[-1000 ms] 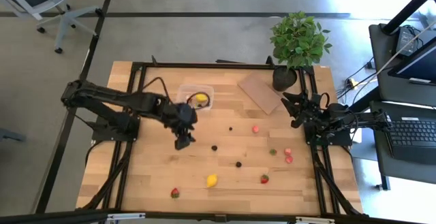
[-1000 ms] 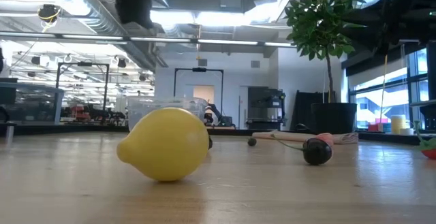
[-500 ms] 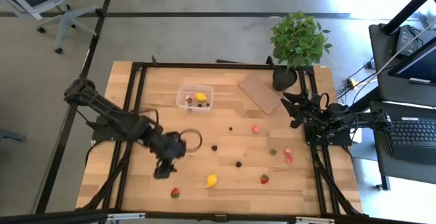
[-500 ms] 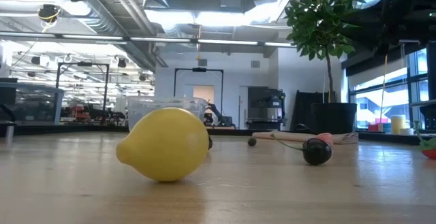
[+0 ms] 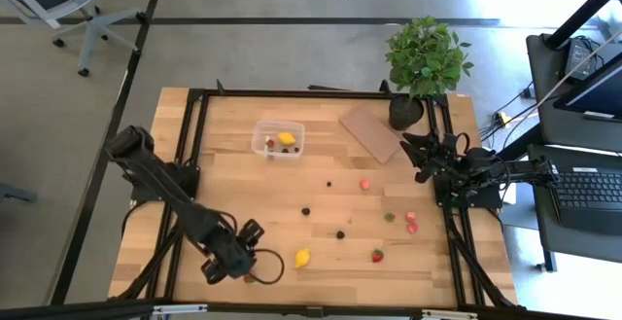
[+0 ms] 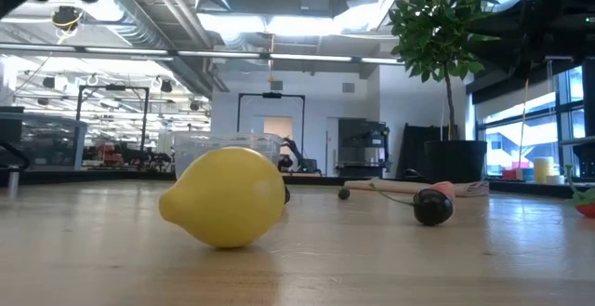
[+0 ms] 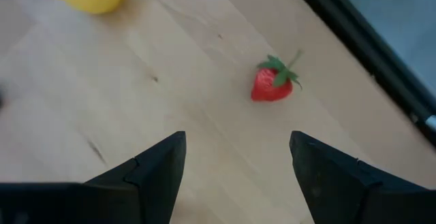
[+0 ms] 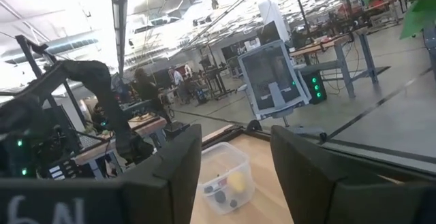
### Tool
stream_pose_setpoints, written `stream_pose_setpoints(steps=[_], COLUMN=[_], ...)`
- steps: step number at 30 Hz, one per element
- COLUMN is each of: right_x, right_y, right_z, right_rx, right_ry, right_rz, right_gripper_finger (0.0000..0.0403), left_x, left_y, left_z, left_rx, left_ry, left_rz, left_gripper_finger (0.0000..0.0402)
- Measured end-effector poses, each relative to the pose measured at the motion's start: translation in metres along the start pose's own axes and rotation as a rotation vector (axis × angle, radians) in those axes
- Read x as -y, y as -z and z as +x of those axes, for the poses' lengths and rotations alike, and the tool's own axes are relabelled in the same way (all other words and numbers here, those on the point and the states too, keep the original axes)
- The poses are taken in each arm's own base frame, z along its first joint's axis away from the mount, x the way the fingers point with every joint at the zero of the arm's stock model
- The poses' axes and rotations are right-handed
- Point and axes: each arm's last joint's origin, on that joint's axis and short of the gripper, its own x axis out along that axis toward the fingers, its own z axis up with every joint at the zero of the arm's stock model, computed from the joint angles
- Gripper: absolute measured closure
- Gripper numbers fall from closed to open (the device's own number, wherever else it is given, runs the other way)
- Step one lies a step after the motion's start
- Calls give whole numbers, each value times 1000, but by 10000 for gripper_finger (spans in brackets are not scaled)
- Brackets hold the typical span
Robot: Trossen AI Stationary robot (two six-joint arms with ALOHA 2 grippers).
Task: Pick and placing Produce into tupperware
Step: Put the red strawberry into the transparent bin
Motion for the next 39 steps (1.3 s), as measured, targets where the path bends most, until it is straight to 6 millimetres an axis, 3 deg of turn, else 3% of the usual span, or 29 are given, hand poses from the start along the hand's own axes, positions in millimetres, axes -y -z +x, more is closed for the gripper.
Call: stream_pose_setpoints(steps=[12, 27, 39], right_x=[3, 3, 3], right_y=[9, 9, 9], right_z=[0, 0, 0], right_rx=[-80, -83, -82], right_ry=[26, 27, 27], right_rz=[51, 50, 53], right_gripper_finger=[224, 224, 224], left_x=[9, 37, 38], left_y=[-12, -15, -13], left_z=[32, 66, 90], left_rx=[19, -13, -66], left_ry=[12, 28, -9], left_rz=[99, 216, 204], left_gripper_finger=[151, 161, 166])
